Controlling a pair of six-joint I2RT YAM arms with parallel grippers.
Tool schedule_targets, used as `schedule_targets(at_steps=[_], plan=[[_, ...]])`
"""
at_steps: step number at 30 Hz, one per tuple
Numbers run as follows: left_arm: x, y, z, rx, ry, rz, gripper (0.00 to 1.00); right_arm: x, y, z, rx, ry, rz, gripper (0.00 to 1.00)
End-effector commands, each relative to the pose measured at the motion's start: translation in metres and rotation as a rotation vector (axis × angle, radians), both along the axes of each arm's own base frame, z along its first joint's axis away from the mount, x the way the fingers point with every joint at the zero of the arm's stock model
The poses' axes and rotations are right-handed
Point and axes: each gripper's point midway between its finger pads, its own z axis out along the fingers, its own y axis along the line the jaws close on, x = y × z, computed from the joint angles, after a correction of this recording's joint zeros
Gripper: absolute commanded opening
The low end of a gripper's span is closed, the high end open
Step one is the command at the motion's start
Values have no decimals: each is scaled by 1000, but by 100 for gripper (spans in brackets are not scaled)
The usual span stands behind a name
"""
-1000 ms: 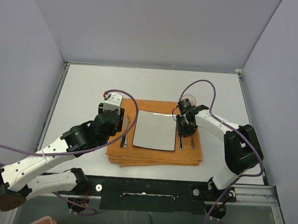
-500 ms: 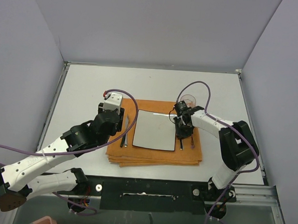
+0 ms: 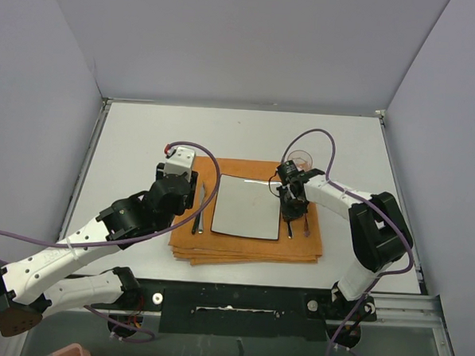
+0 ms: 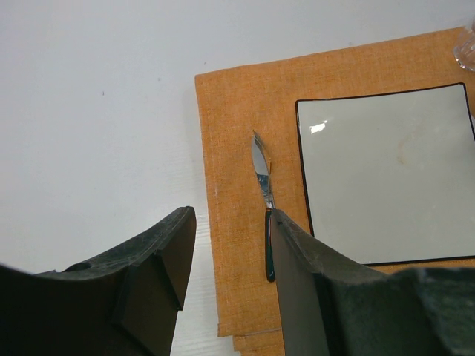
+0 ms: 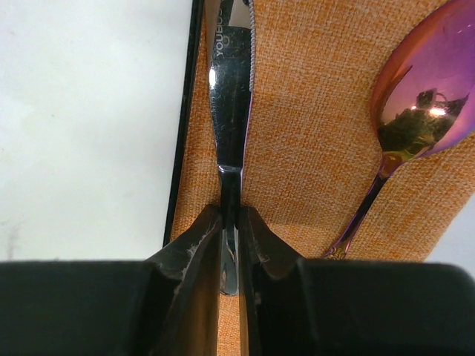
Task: Set the dinner table for one person
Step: Adjust the knife on the napkin.
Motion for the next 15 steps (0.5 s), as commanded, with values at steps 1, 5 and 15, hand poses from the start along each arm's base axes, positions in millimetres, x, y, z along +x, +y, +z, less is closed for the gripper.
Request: schedule_targets(at_steps=[1,5,15], plan=[[5,-3,36,-83,-74,-2,44,1,-8,4,-36,-18,-20,4],[4,-1,36,-82,-73,-2,44,1,-12,6,-43,-19,-31,4],[3,0,35,-85,-73,-4,44,3,-26,11,-64,-29,-89,4]])
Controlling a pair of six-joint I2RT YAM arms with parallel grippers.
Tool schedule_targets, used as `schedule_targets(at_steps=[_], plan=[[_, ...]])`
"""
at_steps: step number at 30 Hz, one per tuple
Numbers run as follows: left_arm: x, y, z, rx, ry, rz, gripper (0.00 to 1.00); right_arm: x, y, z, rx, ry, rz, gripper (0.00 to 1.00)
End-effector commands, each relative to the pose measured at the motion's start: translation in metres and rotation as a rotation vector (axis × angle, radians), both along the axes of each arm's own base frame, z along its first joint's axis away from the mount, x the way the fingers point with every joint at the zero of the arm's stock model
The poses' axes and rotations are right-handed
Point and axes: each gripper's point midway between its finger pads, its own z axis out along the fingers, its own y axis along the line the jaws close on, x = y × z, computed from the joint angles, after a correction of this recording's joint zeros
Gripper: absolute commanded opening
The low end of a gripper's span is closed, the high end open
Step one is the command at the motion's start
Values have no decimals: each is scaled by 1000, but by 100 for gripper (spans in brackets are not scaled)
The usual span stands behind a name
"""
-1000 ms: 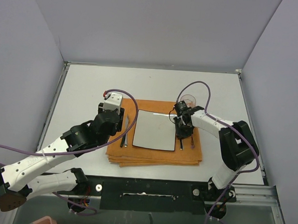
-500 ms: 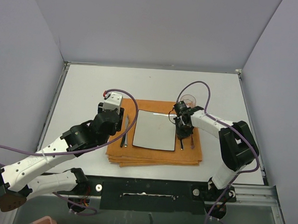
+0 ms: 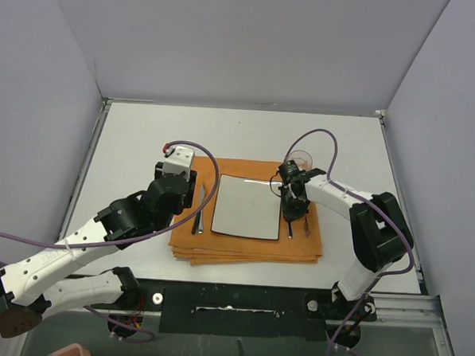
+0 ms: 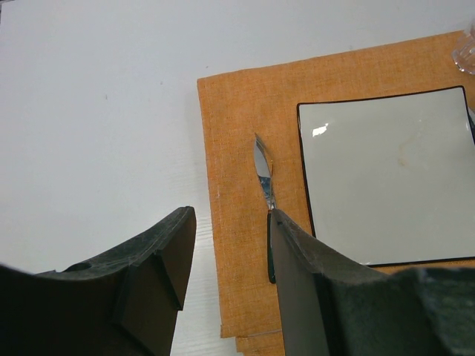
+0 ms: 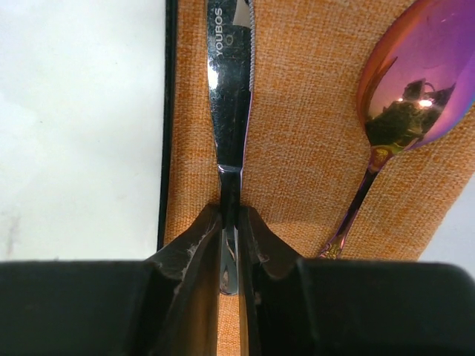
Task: Set the dinner table for one person
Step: Adjust the knife on the napkin.
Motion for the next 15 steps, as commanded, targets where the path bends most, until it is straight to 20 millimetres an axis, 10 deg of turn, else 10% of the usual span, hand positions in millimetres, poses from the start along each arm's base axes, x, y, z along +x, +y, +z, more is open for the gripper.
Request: schedule_targets(at_steps=[1,15], plan=[[2,-1,32,-89,-65,0,44,3,-22,11,-58,-30,-54,4],[4,-5,30,-99,-59,-4,44,5,-44,16,-70,-37,-81,4]])
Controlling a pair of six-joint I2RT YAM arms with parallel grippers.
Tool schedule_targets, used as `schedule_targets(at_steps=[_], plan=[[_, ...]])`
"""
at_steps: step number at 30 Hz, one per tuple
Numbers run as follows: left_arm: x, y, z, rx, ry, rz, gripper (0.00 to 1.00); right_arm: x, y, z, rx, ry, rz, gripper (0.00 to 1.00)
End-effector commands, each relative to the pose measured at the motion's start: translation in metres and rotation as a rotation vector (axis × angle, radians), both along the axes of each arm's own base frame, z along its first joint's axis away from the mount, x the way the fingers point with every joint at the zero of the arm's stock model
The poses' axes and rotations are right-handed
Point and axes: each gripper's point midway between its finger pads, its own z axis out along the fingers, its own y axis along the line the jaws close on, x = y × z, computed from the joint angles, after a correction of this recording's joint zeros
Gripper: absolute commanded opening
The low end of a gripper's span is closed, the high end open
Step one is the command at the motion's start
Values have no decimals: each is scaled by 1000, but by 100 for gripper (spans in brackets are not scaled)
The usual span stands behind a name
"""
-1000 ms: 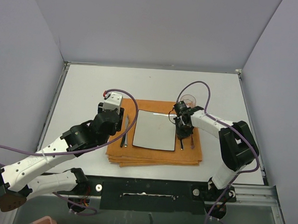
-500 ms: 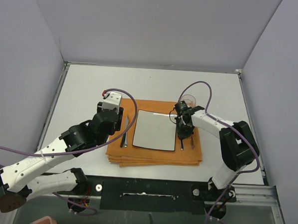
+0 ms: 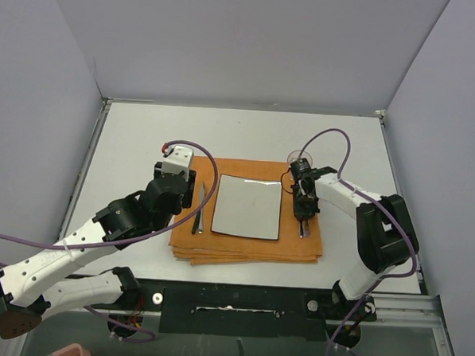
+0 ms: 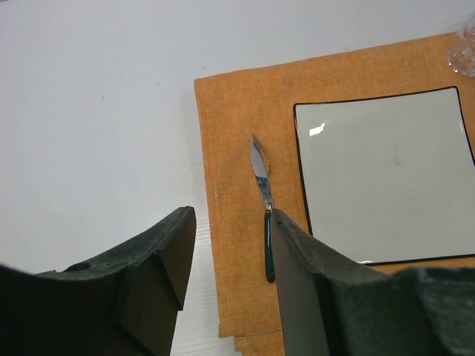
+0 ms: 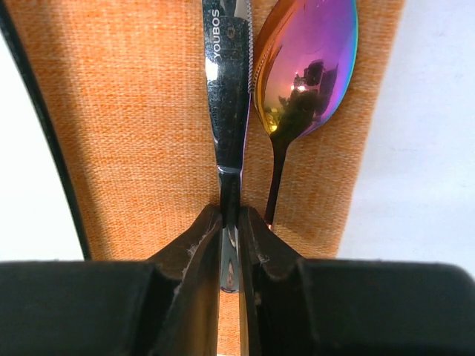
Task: Set the dinner table for one person
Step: Adjust the knife on the napkin.
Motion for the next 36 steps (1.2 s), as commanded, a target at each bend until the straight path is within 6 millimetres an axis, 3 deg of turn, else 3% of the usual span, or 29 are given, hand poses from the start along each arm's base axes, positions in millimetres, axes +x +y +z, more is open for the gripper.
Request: schedule_targets(at_steps=[1,15,16,19,22,27,30,36], plan=[[5,-6,28,-87,-58,2,44,4,-10,12,-24,-44,3,4],[7,-10,27,-94,-53,1,44,12,5,13,5,-49,24,6],[7,-10,27,-94,-54,1,44,13,6,14,3,-51,25,9],[7,-9,23,-84,-46,6,44,18,10,24,-3,-84,59,32],[6,-8,17,-79,-36,8,44,25,19,44,36,-144,80,38],[9,-14,-8,-77,17,1,44,40,33,89,97,-225,92,38],[12,-24,-34,-116,100,-20,44,43,41,107,141,-255,102,38],[11,-40,-84,-171,260,-56,44,35,52,95,195,-203,135,39]])
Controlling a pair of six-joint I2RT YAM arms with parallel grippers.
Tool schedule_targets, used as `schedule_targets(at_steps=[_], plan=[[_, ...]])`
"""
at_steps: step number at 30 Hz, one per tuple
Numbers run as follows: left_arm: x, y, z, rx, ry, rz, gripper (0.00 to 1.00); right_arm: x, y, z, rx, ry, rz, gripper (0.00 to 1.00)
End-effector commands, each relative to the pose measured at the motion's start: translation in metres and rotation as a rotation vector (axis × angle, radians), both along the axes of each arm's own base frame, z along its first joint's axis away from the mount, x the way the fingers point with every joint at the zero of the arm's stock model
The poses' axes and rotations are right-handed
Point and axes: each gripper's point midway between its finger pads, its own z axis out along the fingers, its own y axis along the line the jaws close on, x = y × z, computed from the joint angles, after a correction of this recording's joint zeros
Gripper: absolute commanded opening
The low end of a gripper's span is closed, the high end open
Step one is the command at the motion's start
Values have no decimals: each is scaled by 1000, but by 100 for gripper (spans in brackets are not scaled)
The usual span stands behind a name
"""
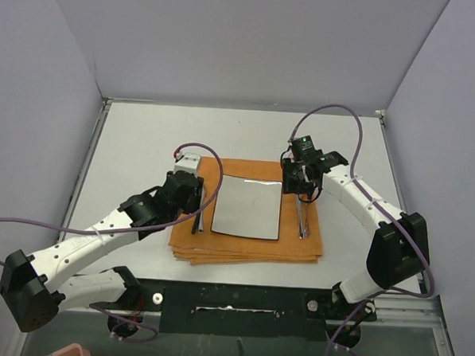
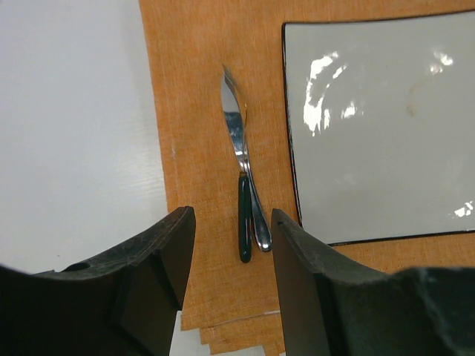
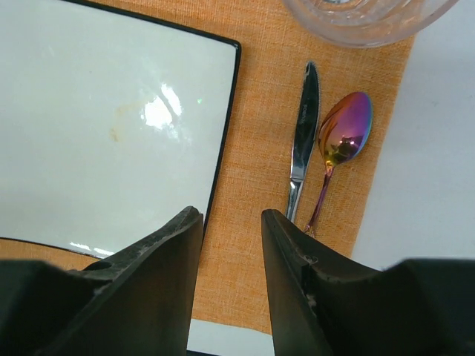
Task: Set the dinner table for one person
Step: Adjust the knife on the napkin, then adjust the plate on the napkin.
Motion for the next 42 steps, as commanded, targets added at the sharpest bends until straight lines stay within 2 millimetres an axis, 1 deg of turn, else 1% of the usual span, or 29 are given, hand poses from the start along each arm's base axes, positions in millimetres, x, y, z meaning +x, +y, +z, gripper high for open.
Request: schedule_targets(at_steps=[1,4,8,10,12,14,18,22,27,31,33,42], plan=[[0,-28,-17,-131,76,-48,44,-10,8,-8,32,44,44,39],[-3,-32,-31,-136,114,-56,44,-16,8,-21,33,77,44,38],[-9,-39,-48,-168,167,-60,44,-22,8,-34,37,109,38,38],[-14,-40,-59,-184,191,-55,44,-24,8,-37,36,120,35,39],[-17,-44,-64,-217,204,-60,44,-25,7,-41,35,129,30,38],[-19,-53,-69,-258,220,-83,44,-25,8,-43,39,133,24,38],[-24,-65,-92,-268,295,-89,44,-26,13,-48,50,147,18,38],[-26,-77,-98,-281,309,-109,44,-26,14,-49,49,148,18,38],[-25,-84,-105,-277,329,-114,43,-28,14,-49,48,150,14,37],[-24,-85,-108,-273,329,-112,43,-30,13,-49,45,152,13,37],[-25,-82,-112,-254,335,-109,43,-30,12,-50,46,156,13,36],[-25,-54,-115,-178,313,-40,43,-33,18,-53,63,169,25,36]])
